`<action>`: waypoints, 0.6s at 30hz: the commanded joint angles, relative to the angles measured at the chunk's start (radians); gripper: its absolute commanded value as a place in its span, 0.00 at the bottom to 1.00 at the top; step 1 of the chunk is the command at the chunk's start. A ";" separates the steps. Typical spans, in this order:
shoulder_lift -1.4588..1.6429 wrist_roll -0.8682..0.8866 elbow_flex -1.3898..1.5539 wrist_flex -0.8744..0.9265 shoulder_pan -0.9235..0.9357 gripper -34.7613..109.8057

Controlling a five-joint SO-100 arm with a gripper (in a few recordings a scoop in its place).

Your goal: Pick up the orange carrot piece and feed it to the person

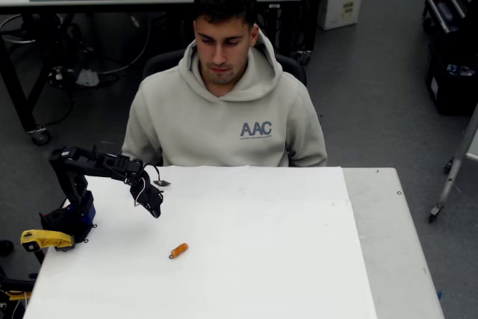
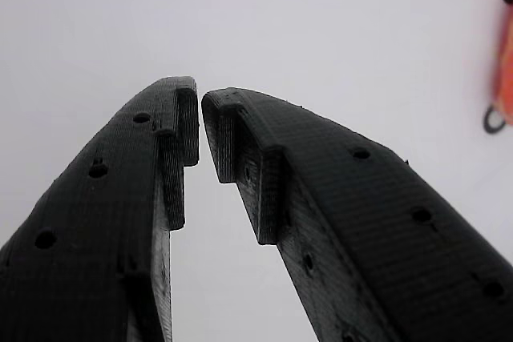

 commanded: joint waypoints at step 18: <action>-0.311 -0.094 -0.433 0.009 0.199 0.22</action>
